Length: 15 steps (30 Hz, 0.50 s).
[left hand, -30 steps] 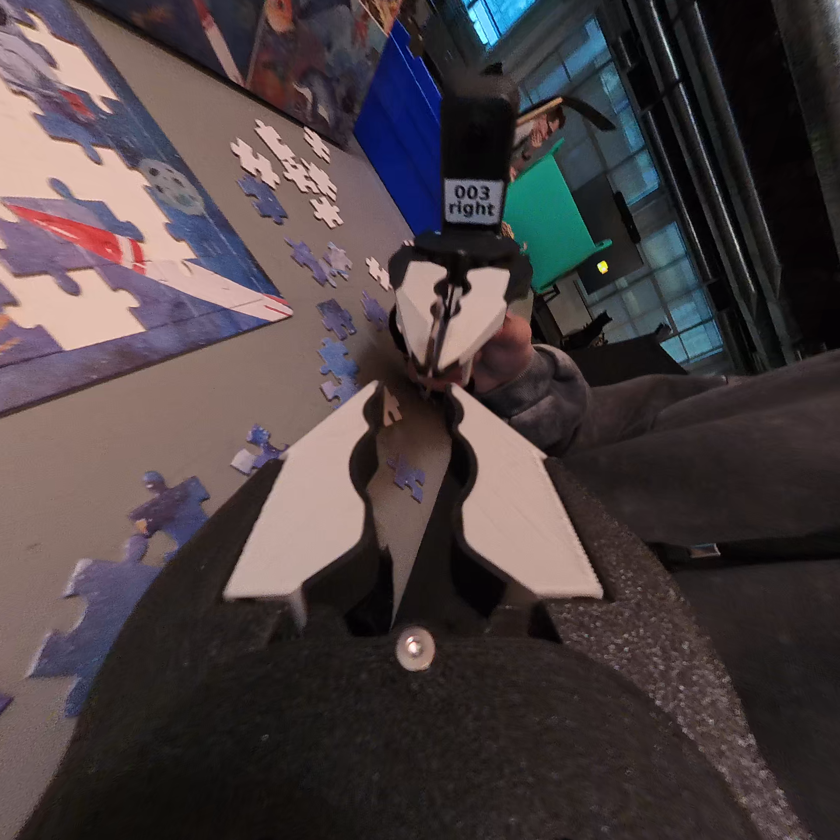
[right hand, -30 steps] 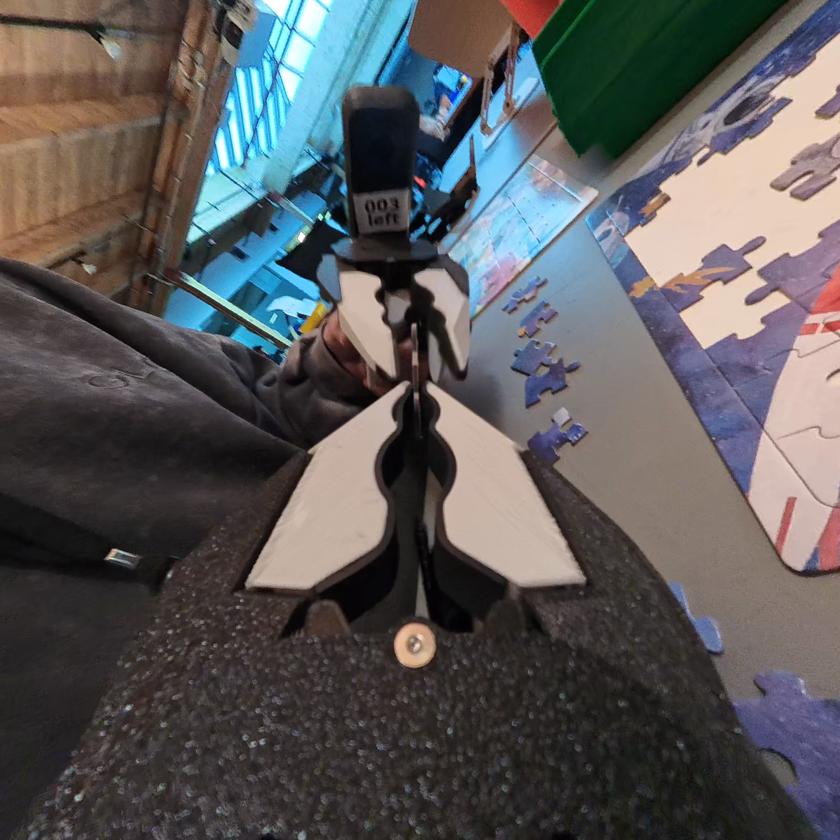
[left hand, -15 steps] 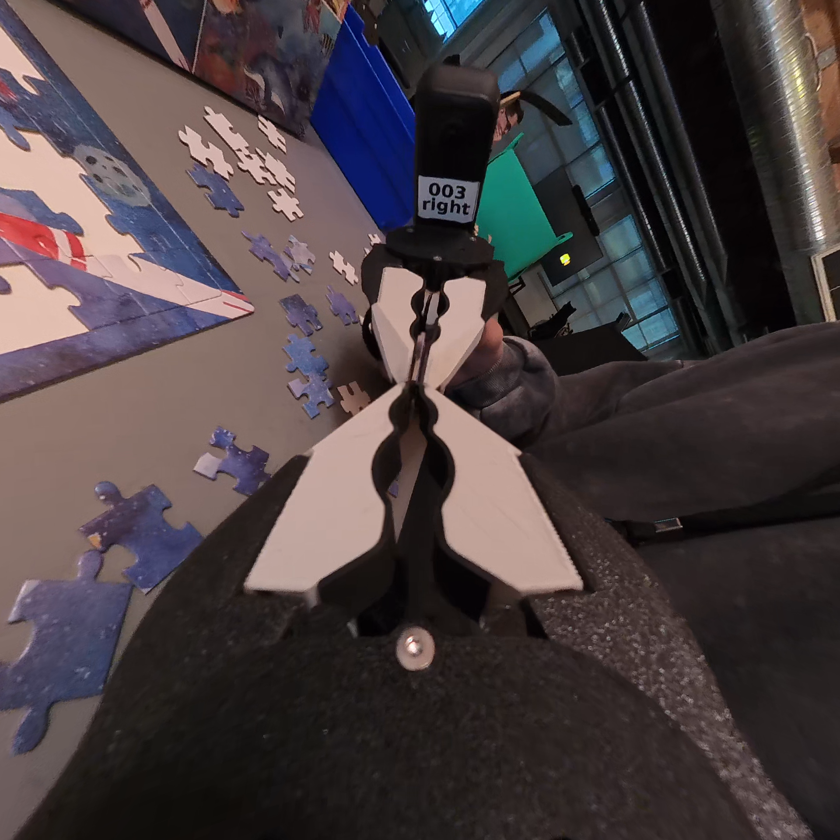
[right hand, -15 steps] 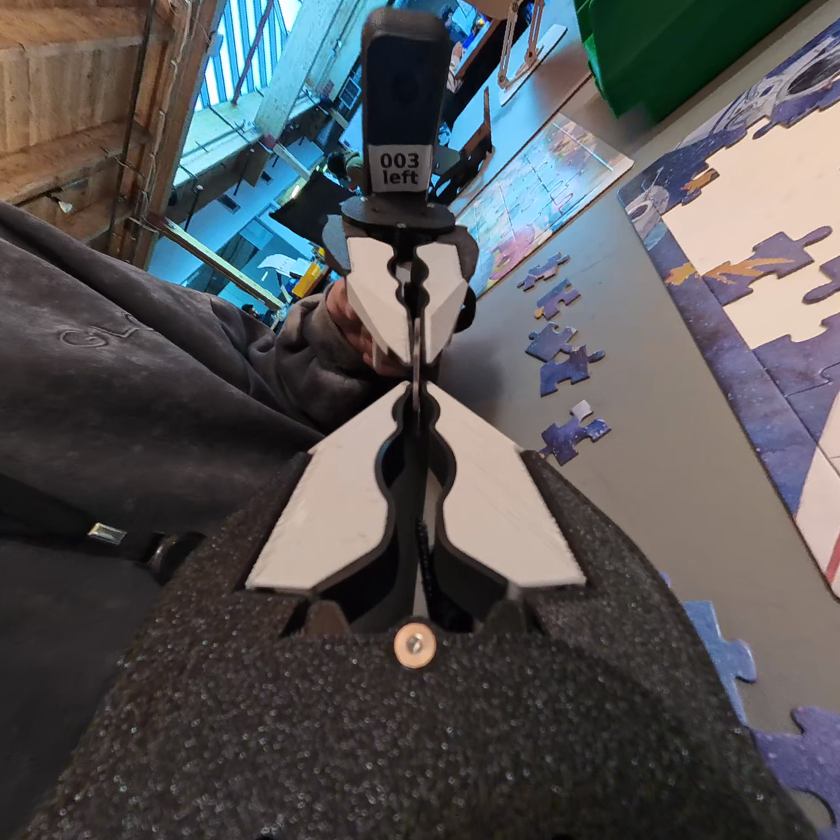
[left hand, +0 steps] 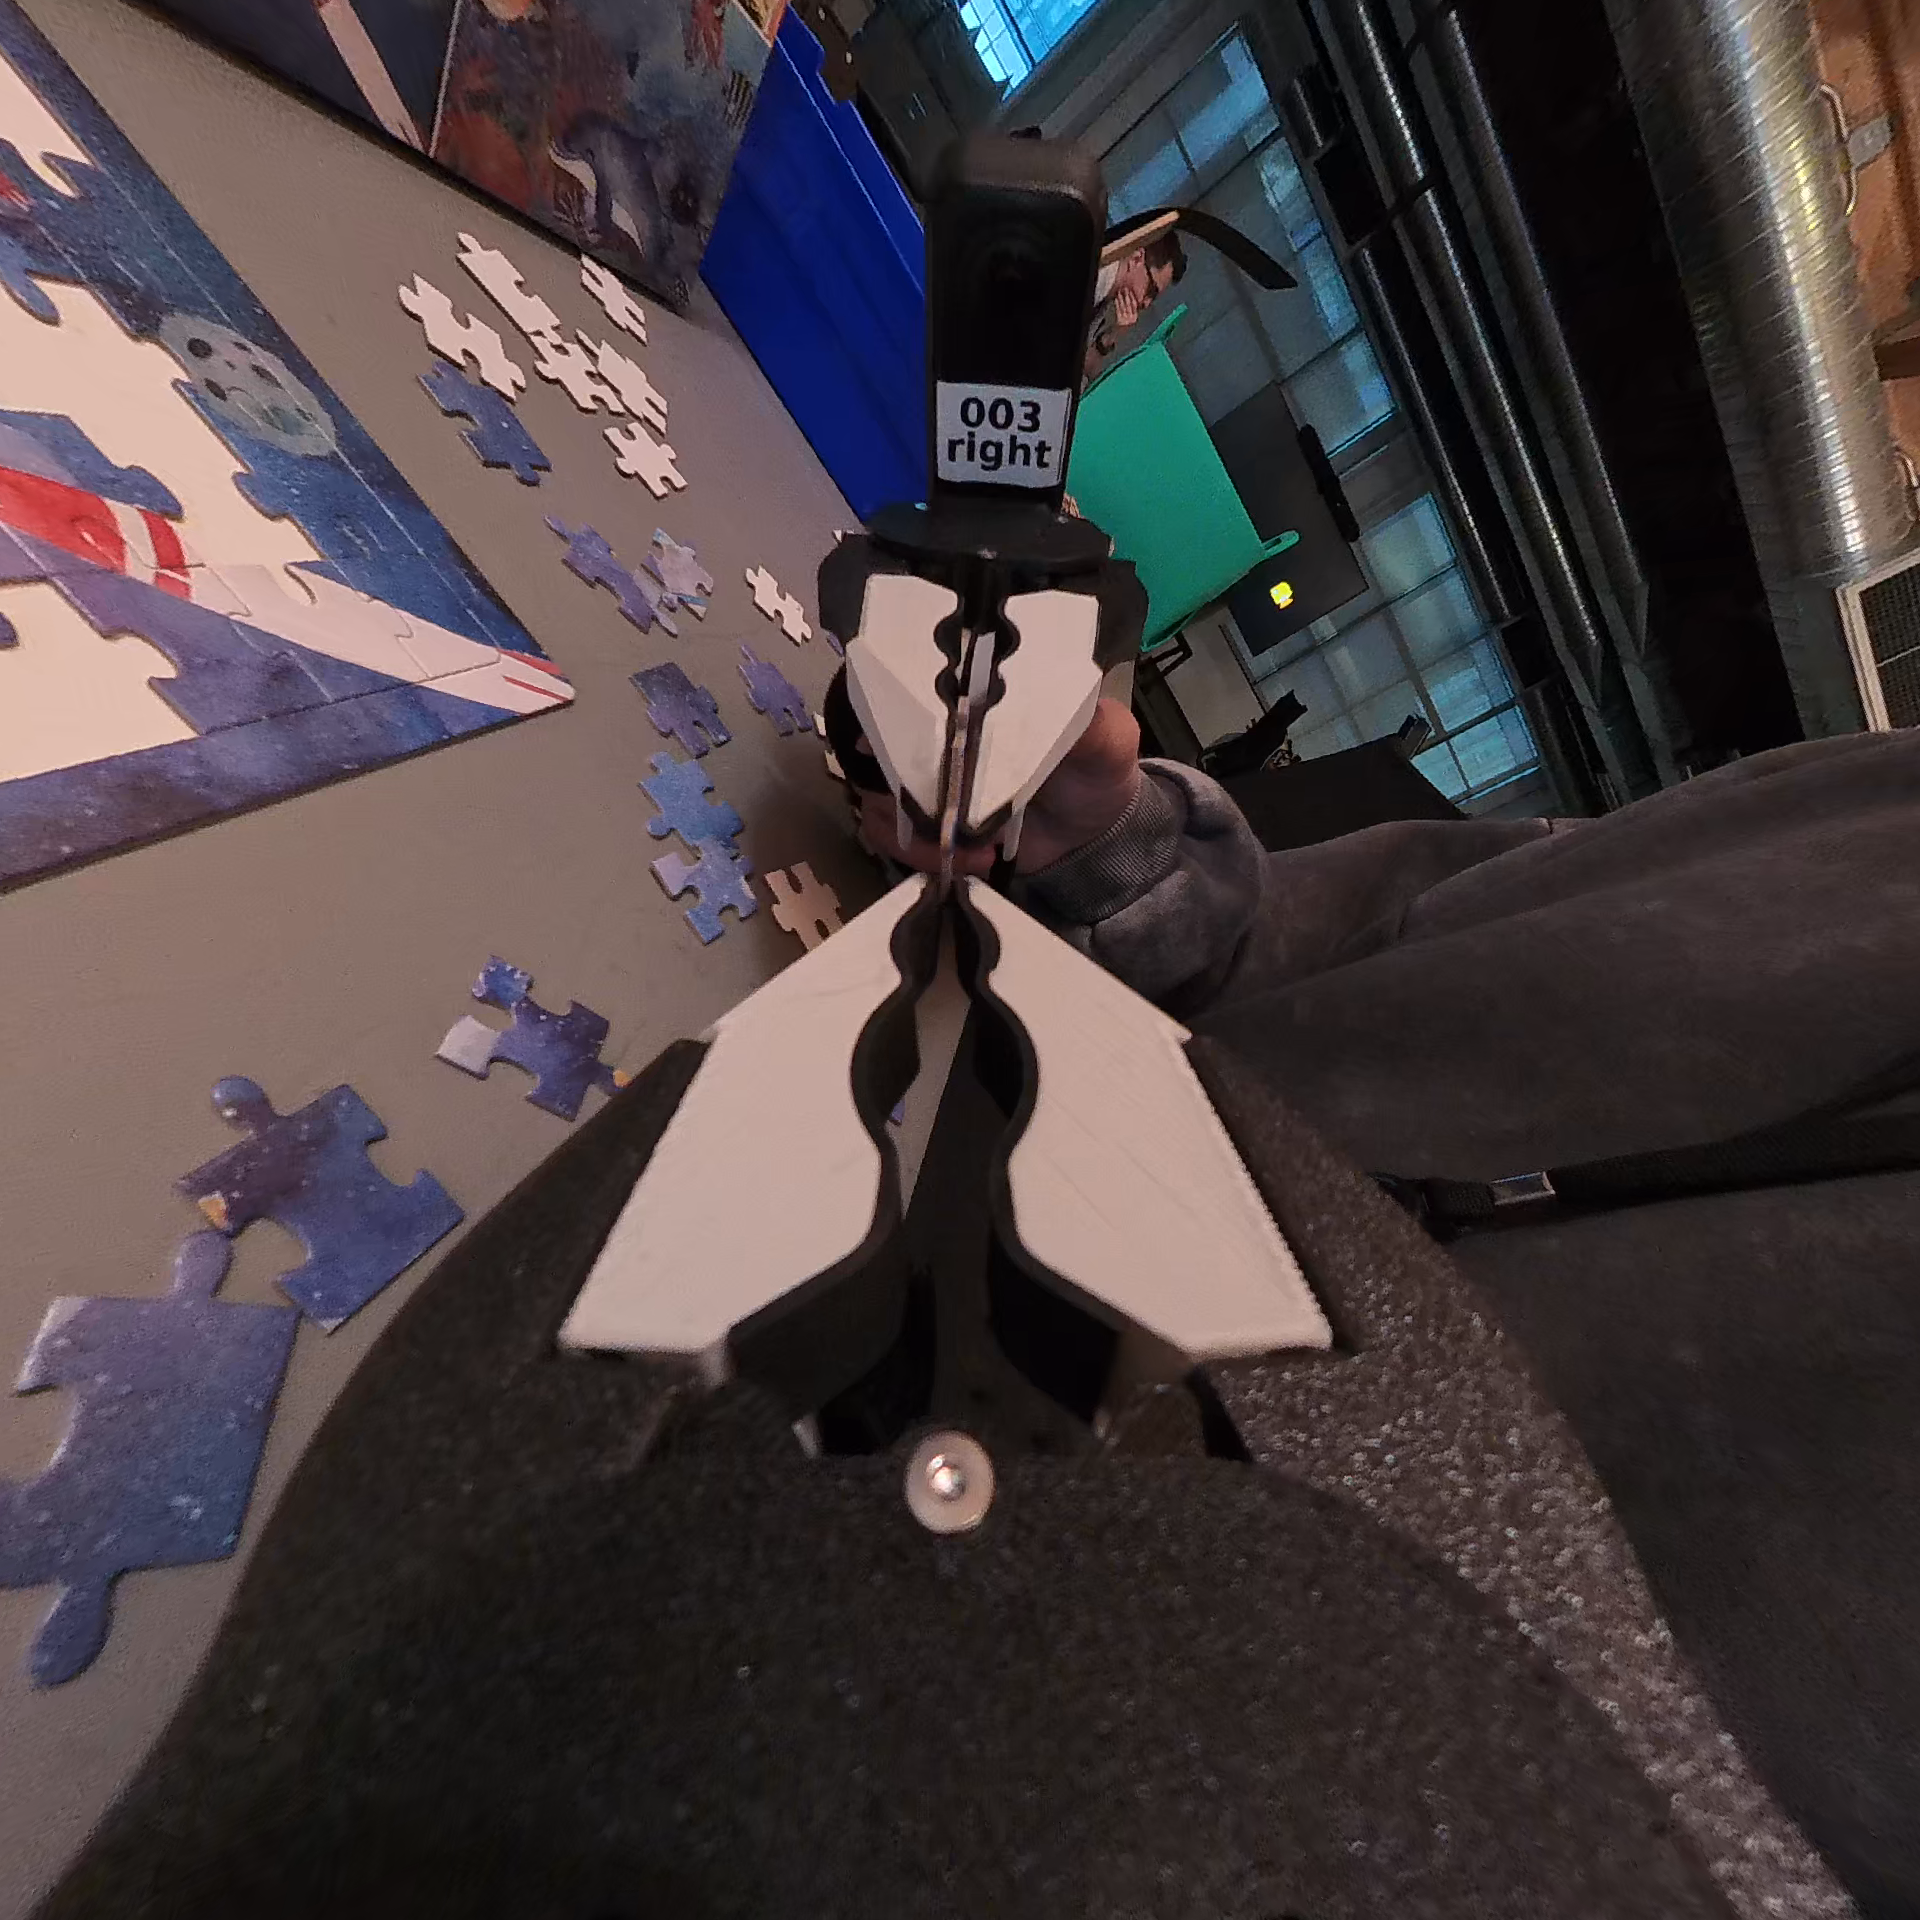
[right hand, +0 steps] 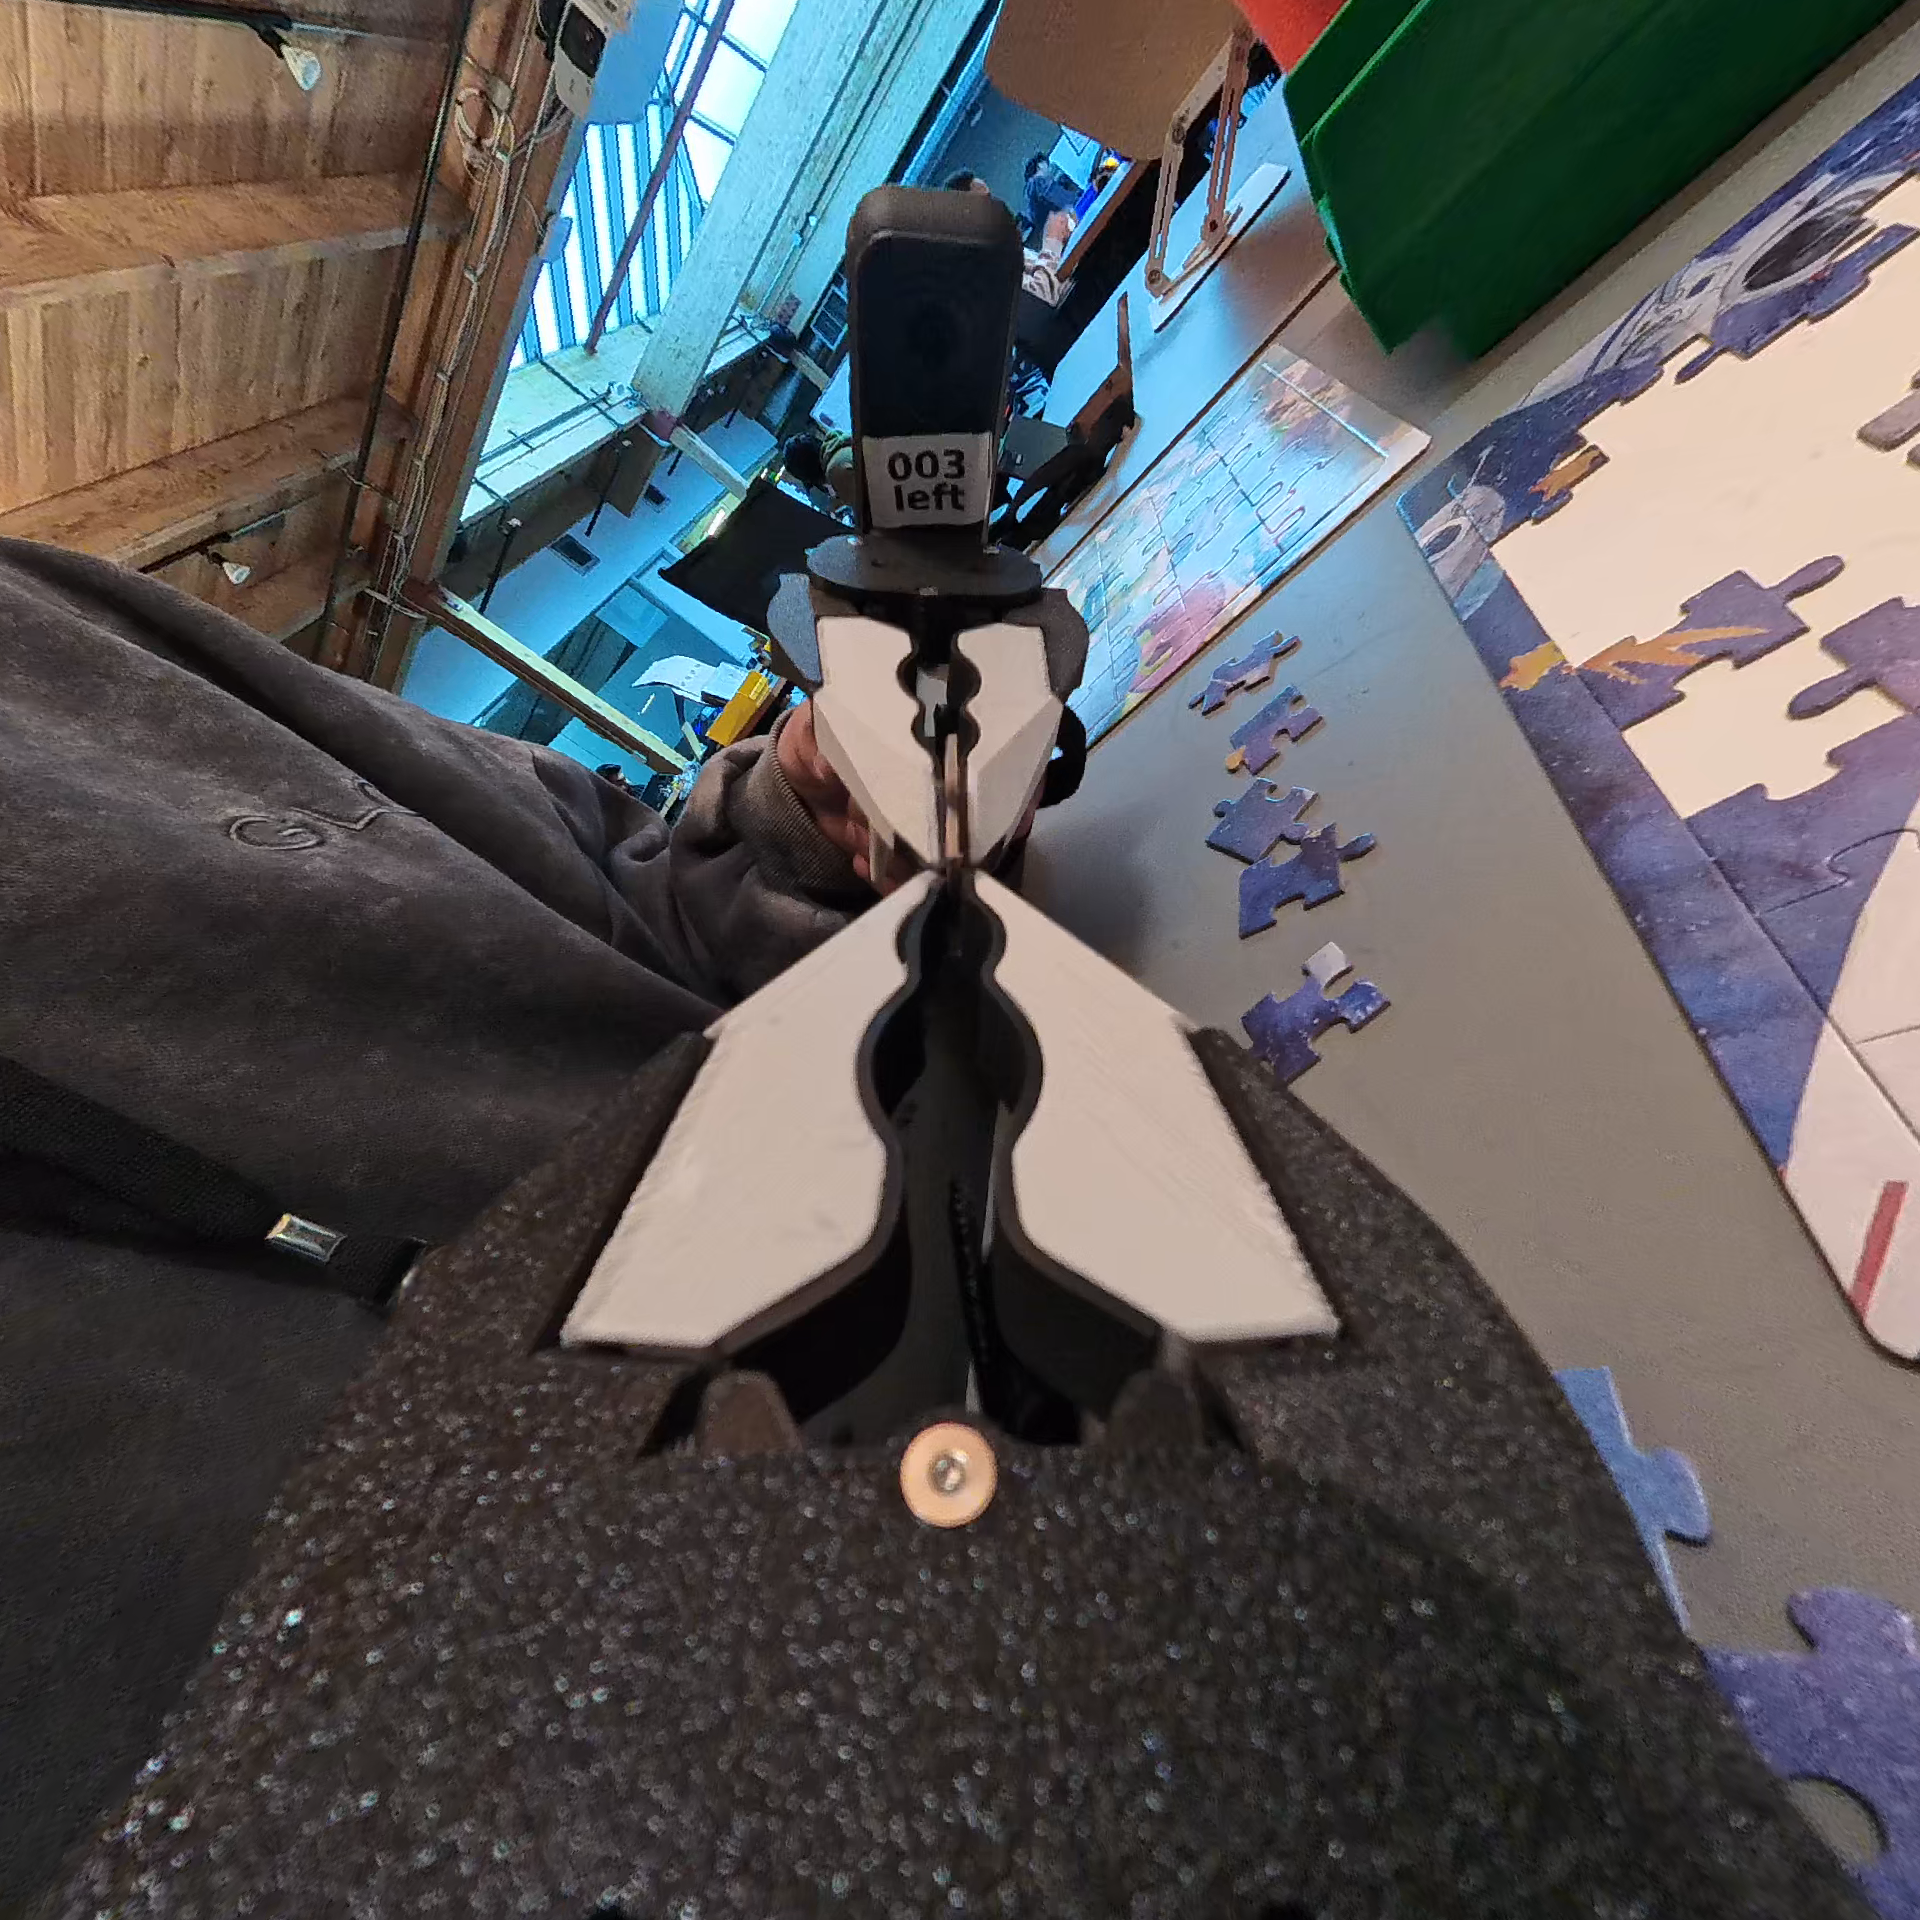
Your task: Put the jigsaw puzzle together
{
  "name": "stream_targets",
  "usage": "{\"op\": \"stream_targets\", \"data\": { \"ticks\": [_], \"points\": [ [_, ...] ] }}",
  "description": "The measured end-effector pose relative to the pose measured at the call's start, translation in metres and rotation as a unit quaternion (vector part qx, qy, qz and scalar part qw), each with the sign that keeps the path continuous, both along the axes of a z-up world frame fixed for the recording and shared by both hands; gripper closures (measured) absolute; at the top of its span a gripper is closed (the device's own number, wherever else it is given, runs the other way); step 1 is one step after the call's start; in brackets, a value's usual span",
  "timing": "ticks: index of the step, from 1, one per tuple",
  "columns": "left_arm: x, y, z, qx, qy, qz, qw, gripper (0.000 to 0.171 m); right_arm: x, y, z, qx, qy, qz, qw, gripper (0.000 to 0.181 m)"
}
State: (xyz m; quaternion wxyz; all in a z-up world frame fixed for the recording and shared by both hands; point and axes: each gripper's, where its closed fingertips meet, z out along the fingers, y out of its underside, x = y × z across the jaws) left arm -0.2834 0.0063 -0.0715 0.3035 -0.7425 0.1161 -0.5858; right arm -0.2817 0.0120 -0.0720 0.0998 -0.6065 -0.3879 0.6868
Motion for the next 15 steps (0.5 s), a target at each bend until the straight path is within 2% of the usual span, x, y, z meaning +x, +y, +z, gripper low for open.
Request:
{"op": "stream_targets", "data": {
  "ticks": [11, 15],
  "points": [
    [-0.005, 0.002, 0.002, 0.000, -0.012, 0.017, 1.000, 0.171, -0.001, -0.002, -0.002, 0.004, -0.006, 0.001, 1.000, 0.180],
    [-0.022, 0.014, -0.007, -0.035, -0.006, 0.064, 0.997, 0.171, 0.000, 0.011, -0.007, 0.000, -0.021, -0.031, 0.999, 0.162]
  ]
}}
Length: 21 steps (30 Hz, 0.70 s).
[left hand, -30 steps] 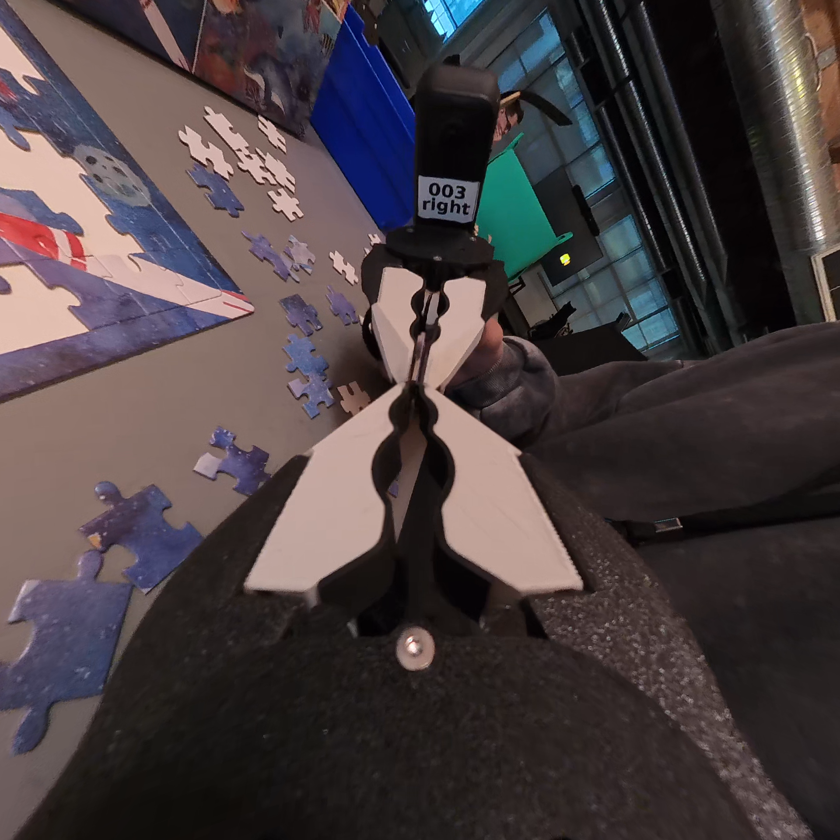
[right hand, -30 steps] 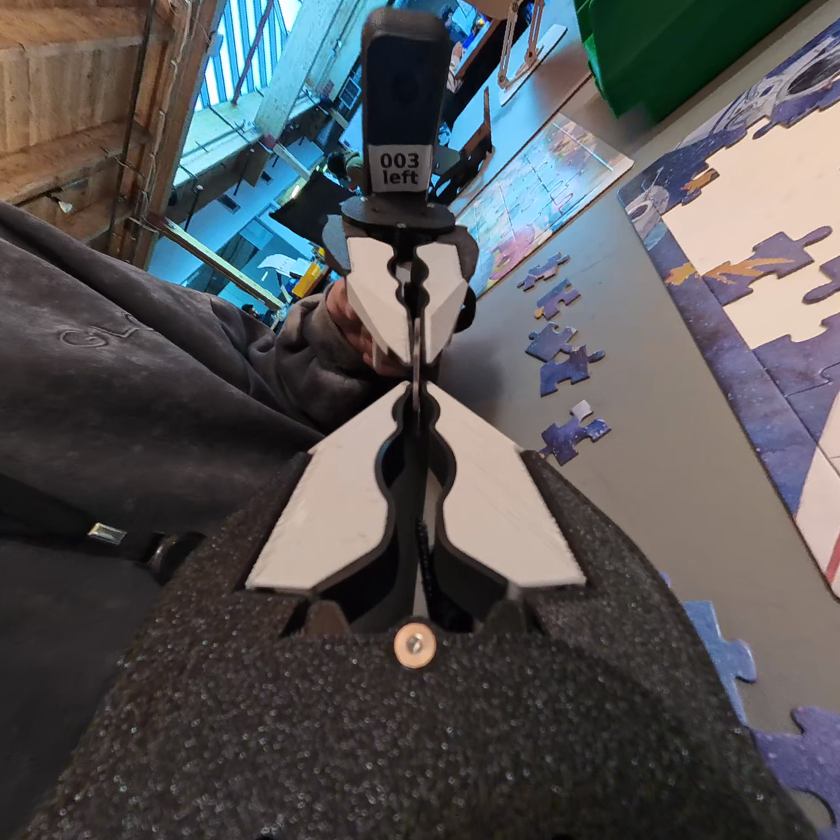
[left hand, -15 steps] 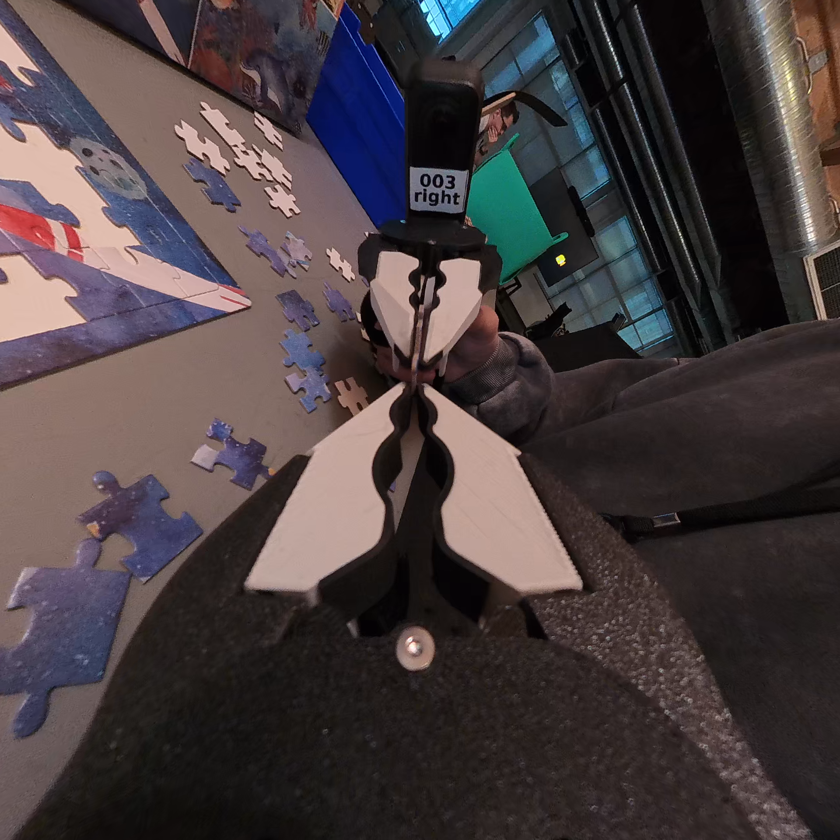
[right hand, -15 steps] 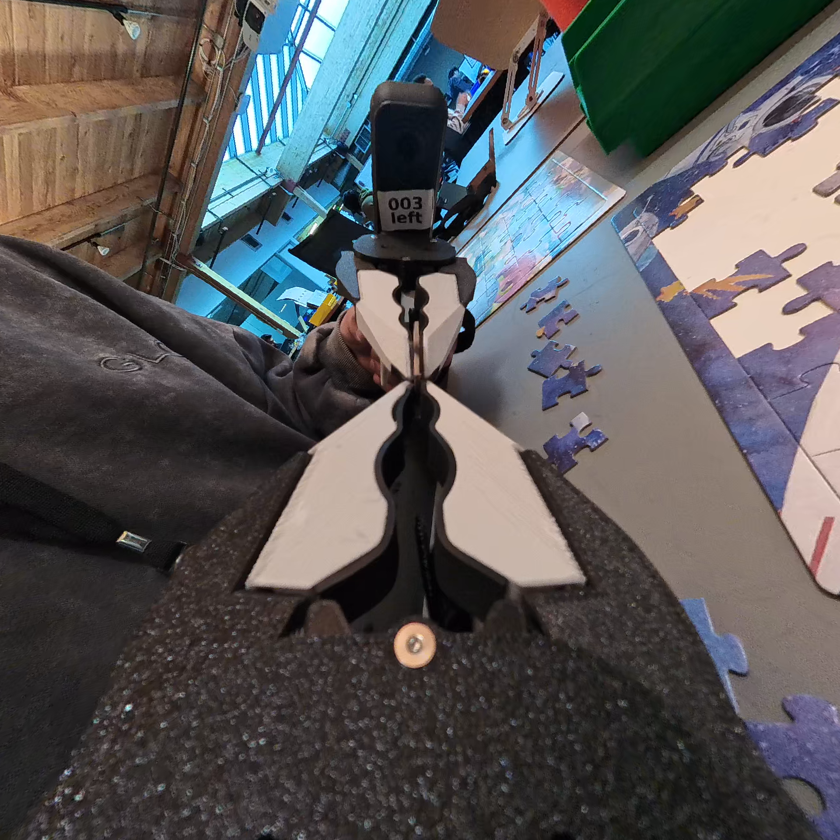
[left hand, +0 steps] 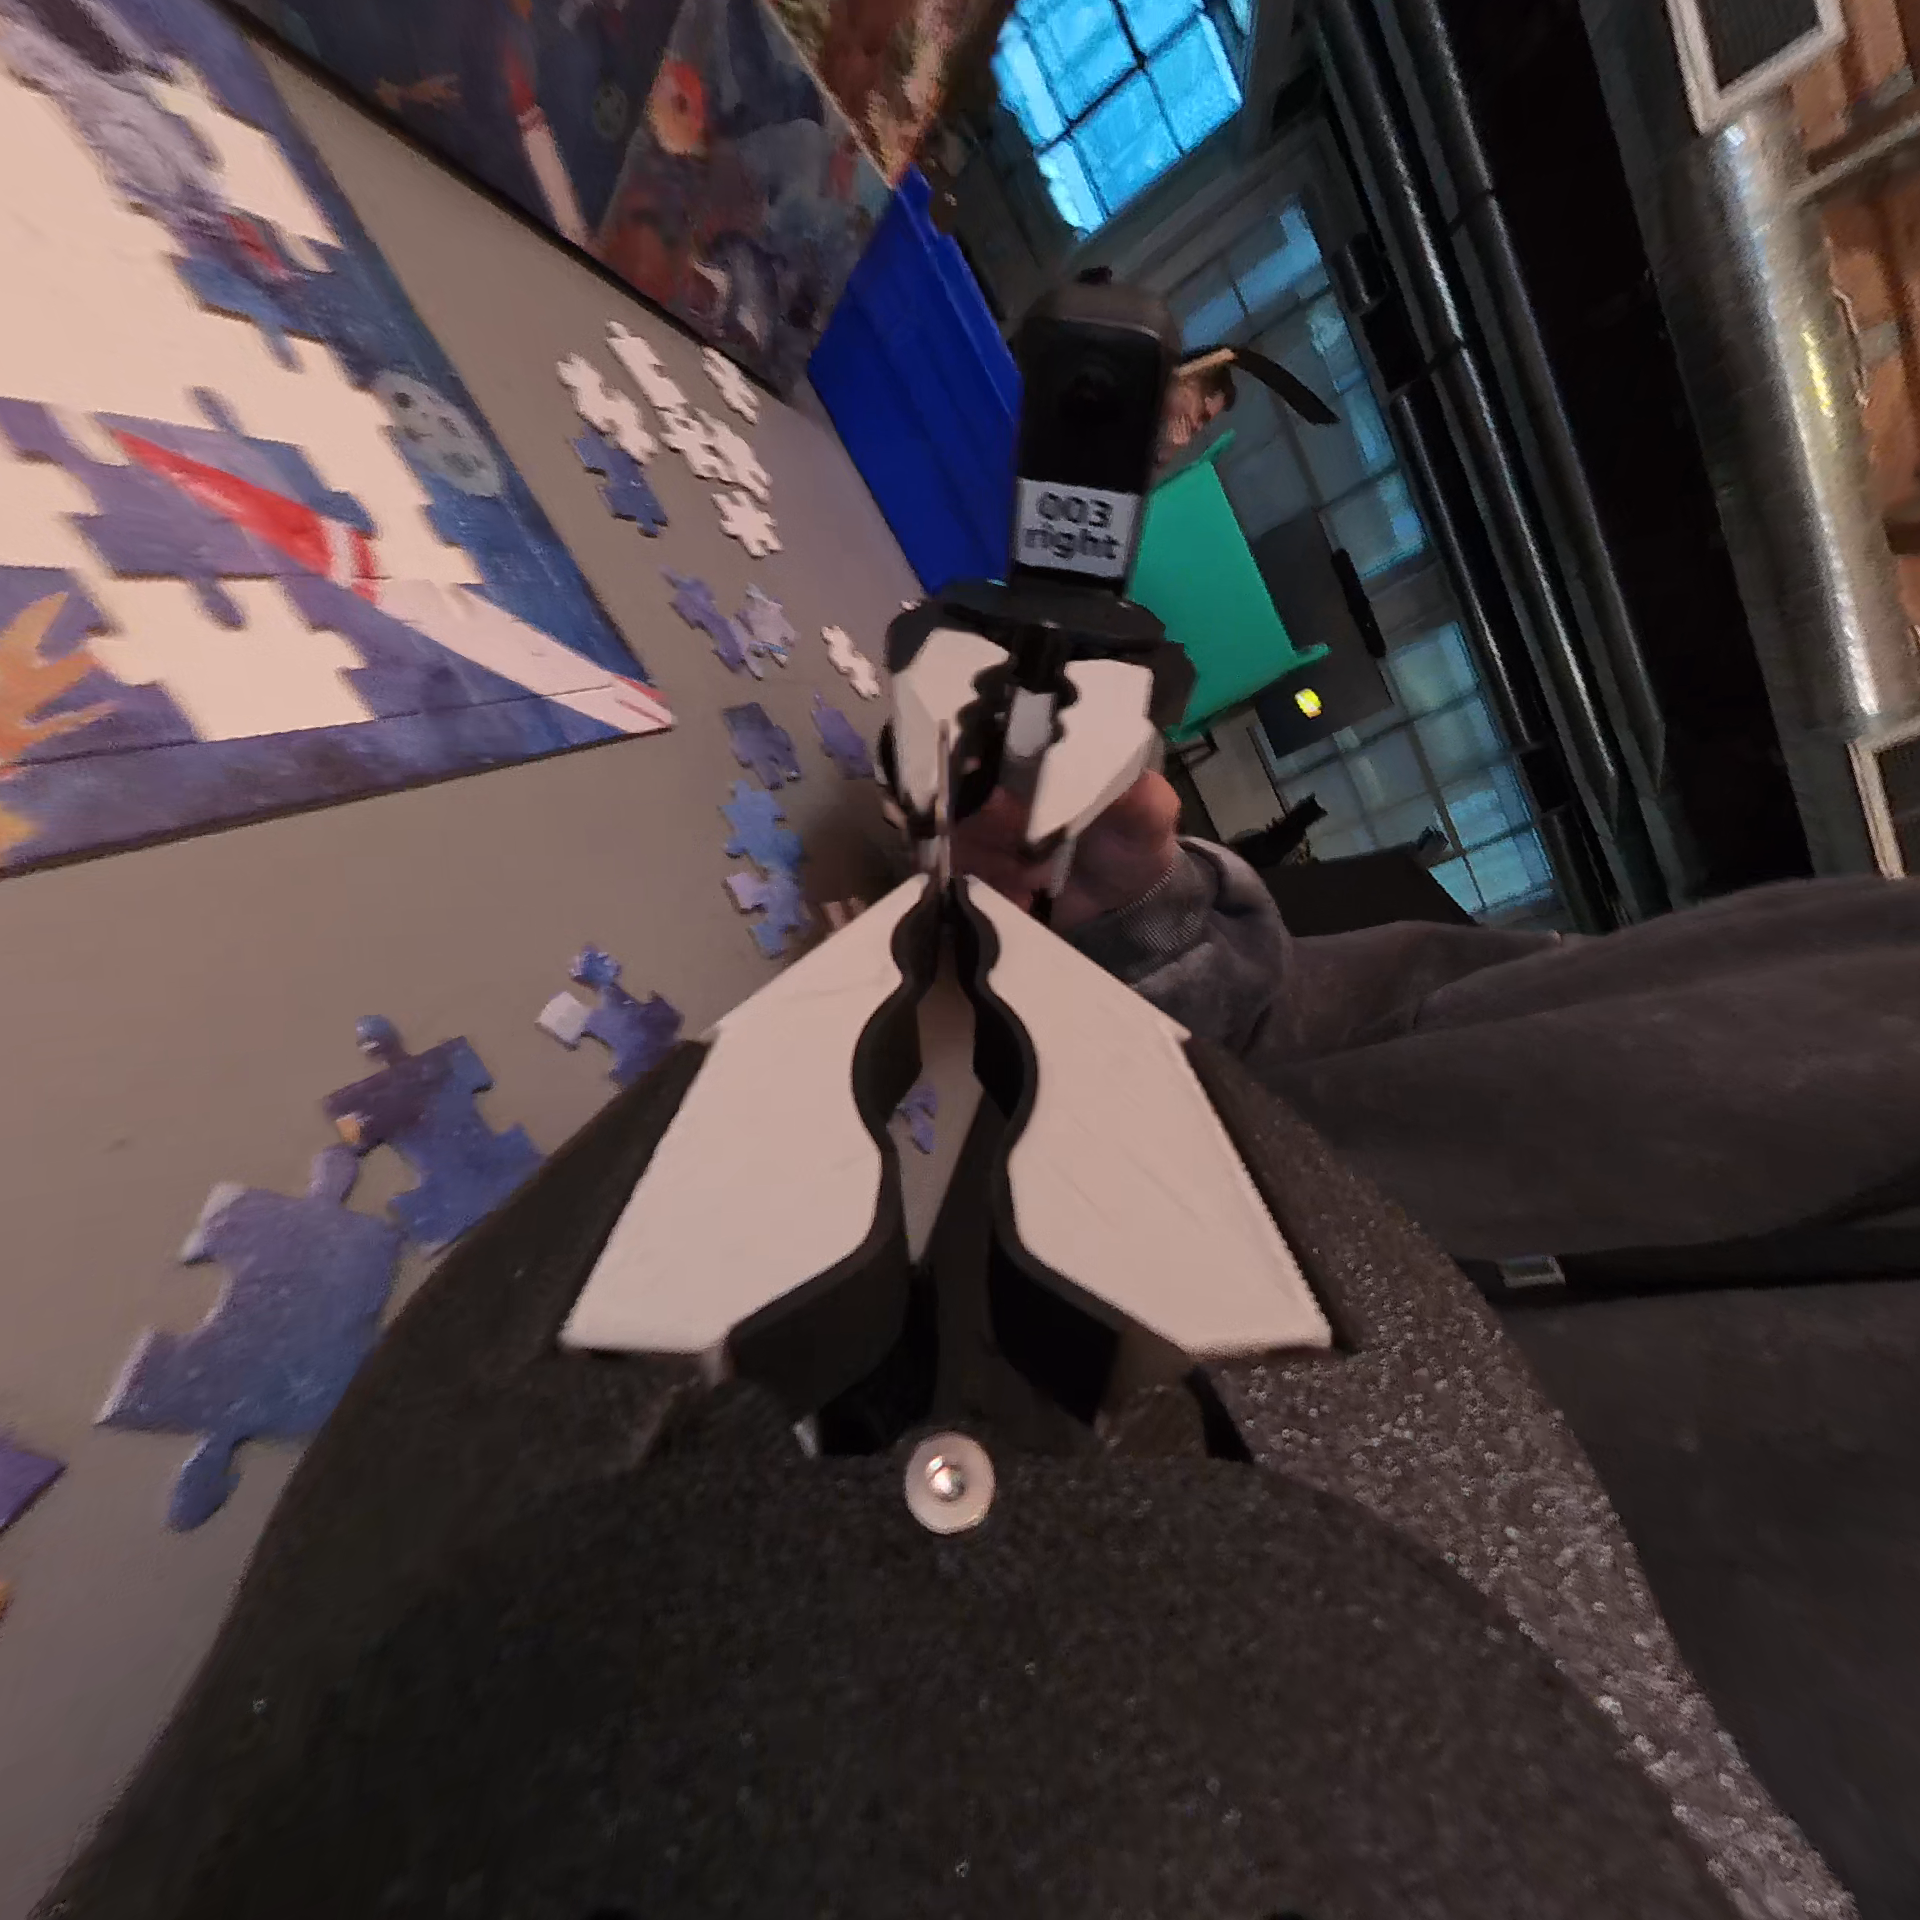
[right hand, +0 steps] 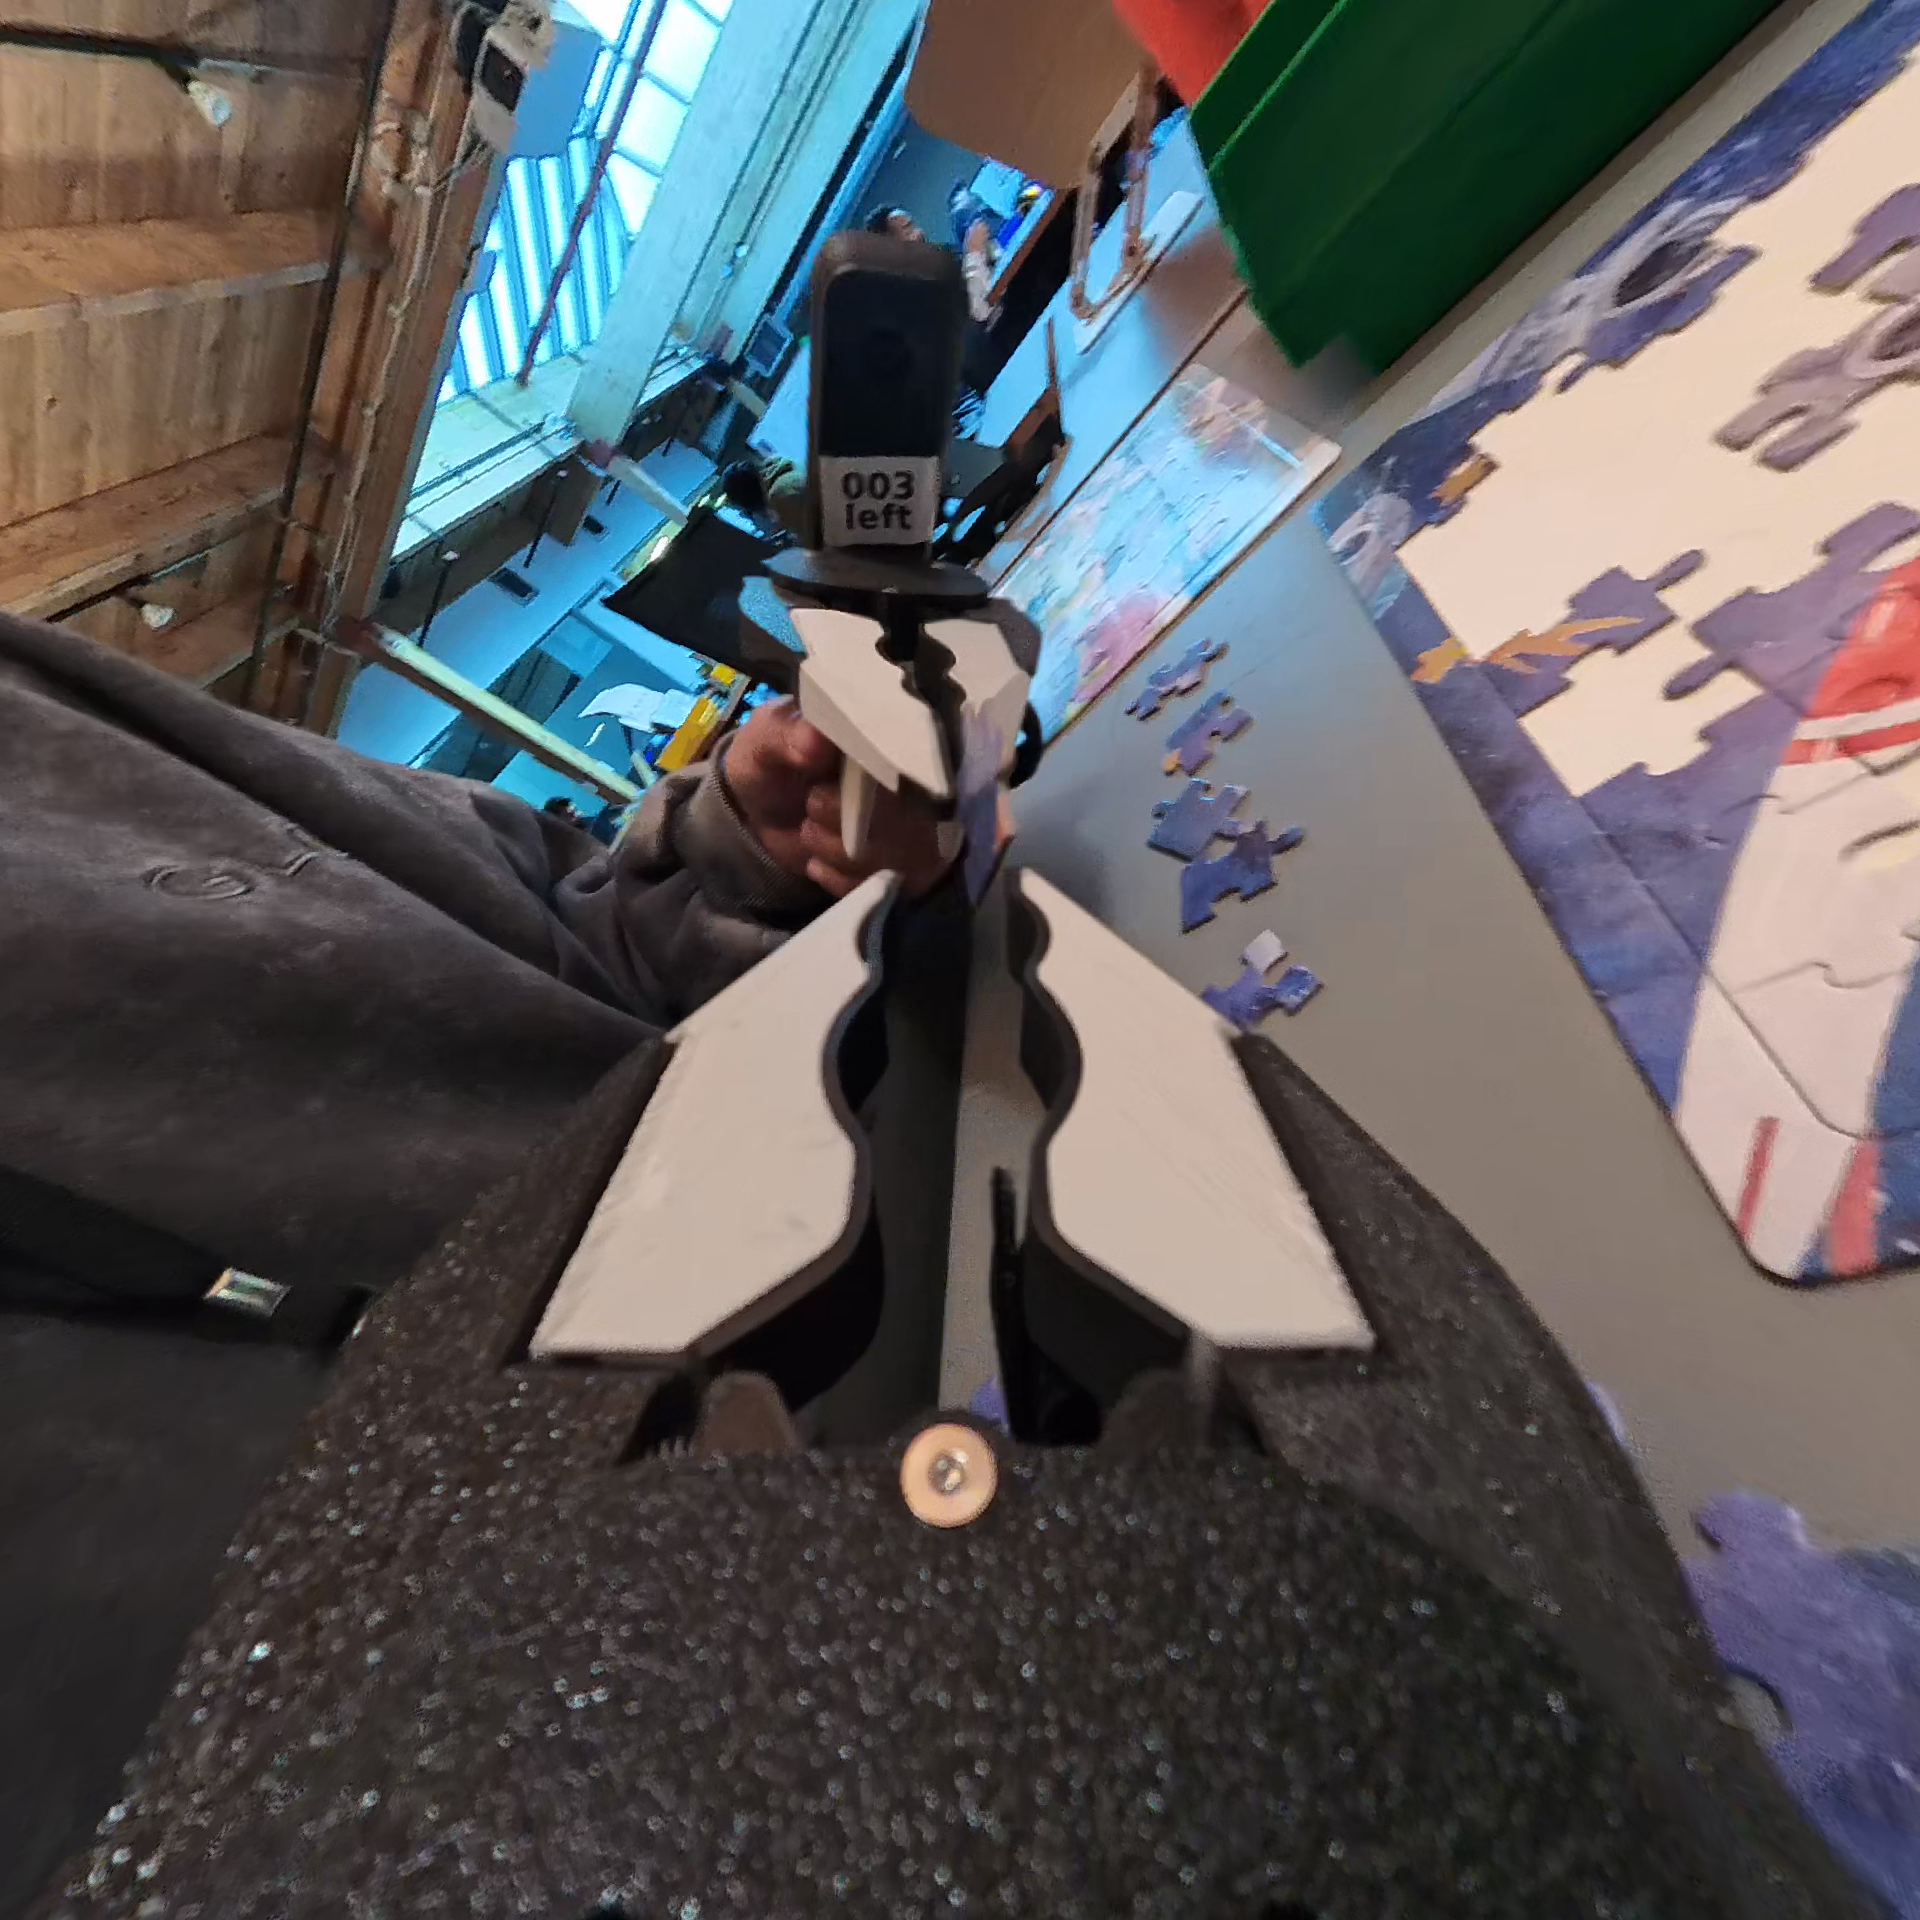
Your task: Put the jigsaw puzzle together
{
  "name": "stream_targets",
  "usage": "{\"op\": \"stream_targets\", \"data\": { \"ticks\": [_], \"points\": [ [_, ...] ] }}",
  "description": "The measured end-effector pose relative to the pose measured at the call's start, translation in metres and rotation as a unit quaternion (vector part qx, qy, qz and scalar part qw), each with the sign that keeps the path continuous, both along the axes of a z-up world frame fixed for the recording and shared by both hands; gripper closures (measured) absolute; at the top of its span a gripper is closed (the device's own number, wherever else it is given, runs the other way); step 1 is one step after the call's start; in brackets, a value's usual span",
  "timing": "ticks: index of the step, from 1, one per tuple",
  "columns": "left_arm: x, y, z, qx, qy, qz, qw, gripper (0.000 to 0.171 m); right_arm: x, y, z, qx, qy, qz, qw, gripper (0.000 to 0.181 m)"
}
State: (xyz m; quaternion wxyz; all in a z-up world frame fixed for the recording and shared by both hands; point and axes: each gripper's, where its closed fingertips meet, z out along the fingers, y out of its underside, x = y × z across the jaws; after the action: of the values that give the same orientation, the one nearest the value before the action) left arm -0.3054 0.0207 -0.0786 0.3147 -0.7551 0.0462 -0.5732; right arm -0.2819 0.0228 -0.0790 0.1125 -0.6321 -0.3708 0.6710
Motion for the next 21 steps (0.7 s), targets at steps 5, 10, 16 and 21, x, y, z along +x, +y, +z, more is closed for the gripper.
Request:
{"op": "stream_targets", "data": {
  "ticks": [5, 10, 16, 21],
  "points": [
    [-0.055, 0.033, -0.035, -0.098, 0.019, 0.128, 0.987, 0.170, 0.005, 0.021, -0.014, 0.026, -0.046, -0.055, 0.997, 0.161],
    [-0.097, 0.052, -0.056, -0.143, 0.056, 0.182, 0.971, 0.170, 0.009, 0.031, -0.017, 0.052, -0.065, -0.080, 0.993, 0.161],
    [-0.098, 0.063, -0.058, -0.160, 0.076, 0.162, 0.971, 0.170, 0.018, 0.040, -0.019, 0.080, -0.082, -0.098, 0.989, 0.161],
    [-0.090, 0.067, -0.067, -0.170, 0.107, 0.139, 0.970, 0.170, 0.019, 0.041, -0.020, 0.072, -0.079, -0.094, 0.990, 0.161]
  ]
}}
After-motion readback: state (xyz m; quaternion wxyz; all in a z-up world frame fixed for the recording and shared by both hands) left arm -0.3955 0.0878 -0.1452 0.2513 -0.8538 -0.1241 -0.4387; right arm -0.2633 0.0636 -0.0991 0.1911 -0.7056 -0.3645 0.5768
